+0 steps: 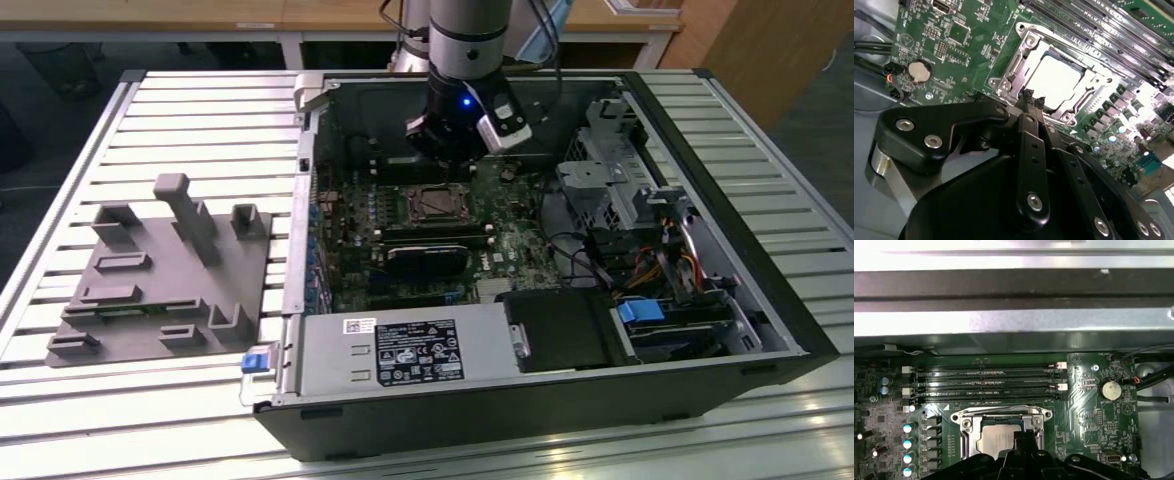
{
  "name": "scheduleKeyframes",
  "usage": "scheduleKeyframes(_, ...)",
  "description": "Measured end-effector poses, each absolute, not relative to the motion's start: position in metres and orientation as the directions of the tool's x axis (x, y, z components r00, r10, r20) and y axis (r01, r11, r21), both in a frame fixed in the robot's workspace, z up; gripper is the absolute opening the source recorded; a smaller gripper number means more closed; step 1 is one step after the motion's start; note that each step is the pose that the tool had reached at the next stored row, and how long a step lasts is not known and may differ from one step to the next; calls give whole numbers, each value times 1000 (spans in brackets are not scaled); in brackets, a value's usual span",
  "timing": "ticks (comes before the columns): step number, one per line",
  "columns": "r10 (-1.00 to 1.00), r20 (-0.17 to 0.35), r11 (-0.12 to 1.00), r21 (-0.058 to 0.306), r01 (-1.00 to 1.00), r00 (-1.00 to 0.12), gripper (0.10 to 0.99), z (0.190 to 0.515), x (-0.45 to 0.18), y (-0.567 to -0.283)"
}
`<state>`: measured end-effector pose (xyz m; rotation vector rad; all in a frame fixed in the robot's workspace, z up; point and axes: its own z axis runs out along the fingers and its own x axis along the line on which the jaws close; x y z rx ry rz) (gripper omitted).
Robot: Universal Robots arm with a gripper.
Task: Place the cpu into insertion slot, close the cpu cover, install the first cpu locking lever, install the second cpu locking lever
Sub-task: 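Install the second cpu locking lever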
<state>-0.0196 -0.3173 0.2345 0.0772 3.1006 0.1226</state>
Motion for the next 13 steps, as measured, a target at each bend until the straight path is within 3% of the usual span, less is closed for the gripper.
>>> scheduleKeyframes(13, 51, -25, 995, 83, 49, -998, 106, 234, -20, -350)
